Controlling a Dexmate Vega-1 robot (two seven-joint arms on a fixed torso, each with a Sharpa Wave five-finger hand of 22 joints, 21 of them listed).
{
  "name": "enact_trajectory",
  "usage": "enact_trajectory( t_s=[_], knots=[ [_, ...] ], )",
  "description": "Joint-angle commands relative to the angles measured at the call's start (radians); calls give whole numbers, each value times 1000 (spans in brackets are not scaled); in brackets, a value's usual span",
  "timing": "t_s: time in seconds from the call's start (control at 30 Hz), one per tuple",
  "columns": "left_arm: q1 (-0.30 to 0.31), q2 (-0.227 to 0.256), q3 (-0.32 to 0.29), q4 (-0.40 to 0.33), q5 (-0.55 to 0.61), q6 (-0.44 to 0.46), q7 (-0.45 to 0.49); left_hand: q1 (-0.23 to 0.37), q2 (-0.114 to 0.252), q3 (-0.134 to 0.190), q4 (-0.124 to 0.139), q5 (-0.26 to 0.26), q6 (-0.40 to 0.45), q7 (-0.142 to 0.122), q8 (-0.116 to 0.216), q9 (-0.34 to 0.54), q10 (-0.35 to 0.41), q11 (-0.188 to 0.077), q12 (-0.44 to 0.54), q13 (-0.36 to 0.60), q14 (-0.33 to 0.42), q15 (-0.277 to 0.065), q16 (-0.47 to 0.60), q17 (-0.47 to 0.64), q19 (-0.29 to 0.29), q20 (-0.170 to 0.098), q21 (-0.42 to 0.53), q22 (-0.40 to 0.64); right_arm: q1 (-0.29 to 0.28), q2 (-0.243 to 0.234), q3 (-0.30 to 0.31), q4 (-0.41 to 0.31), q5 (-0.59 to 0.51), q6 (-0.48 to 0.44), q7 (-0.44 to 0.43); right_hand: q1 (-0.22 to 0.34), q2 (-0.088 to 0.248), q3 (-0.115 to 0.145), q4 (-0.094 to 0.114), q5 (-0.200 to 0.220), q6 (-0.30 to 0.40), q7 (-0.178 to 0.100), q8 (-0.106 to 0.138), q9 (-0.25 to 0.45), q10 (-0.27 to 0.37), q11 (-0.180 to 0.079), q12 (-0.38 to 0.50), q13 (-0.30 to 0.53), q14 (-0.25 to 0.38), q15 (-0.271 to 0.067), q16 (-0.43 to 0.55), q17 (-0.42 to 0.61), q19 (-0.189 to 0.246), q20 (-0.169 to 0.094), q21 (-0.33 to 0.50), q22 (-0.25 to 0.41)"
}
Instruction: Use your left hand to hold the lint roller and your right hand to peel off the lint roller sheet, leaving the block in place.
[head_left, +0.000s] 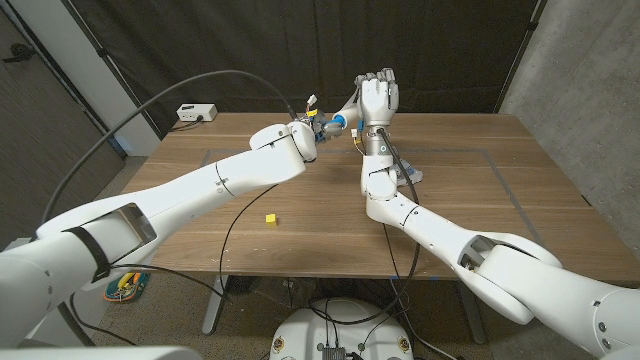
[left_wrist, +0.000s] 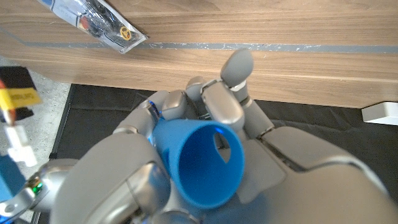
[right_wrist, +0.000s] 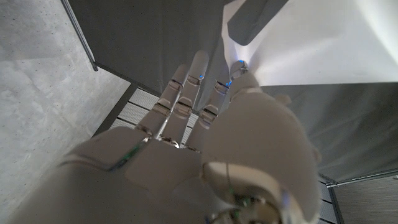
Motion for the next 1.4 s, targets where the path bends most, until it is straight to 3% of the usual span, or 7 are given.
enact_trajectory(
  t_s=[0.03, 0.17, 0.4, 0.8, 1.4],
  knots=[
    [3, -1, 1, 6, -12, -2, 4, -76, 119, 94, 89, -3, 68, -26, 11, 10, 210, -173, 301, 2, 6, -7, 6, 6, -3, -4, 4, 3, -90, 148, 295, 74, -260, 180, -36, -2, 4, 23, 18, 6, 4, 10, 9, 14, 3, 12, 42, 118, 11, -147, -7, 7, -3, -35, 13, 3],
    [2, -1, 2, 7, -15, -1, 3, -77, 119, 94, 89, -3, 69, -26, 8, 6, 209, -174, 301, 2, 5, -6, 5, 6, -2, -3, 5, 3, -105, 185, 369, 82, -320, 225, -36, 1, 3, 28, 17, 10, 4, 10, 15, 28, -1, 12, 50, 128, 12, -148, -18, 13, -6, -35, 22, 2],
    [5, -1, 2, 7, -21, 2, 4, -77, 119, 95, 89, -3, 69, -29, 9, 6, 209, -171, 301, 2, 2, -5, 0, 2, -3, -2, 4, 10, -107, 224, 446, 95, -376, 270, -36, -1, -1, 31, 20, 13, 2, 13, 22, 47, -6, 15, 60, 141, 8, -147, -36, 19, -12, -34, 34, 0],
    [17, -1, -8, -1, -33, 13, 16, -77, 119, 96, 90, -3, 70, -28, 8, 3, 208, -173, 301, 2, 6, -5, 4, 5, -2, -1, 4, 3, -103, 251, 508, 91, -401, 289, -36, 0, -1, 37, 21, 16, -3, 19, 26, 65, -11, 17, 67, 146, -4, -148, -66, 25, -29, -34, 47, -2],
    [28, 8, -11, -18, -37, 26, 43, -78, 119, 97, 89, -2, 67, -27, 10, 6, 207, -174, 301, 2, 5, -6, 2, 2, -3, -3, 5, 5, -138, 290, 582, 17, -432, 304, -36, -2, -1, 42, 24, 17, -1, 31, 19, 66, -10, 27, 69, 136, -5, -145, -87, 40, -47, -26, 64, -6]
  ],
)
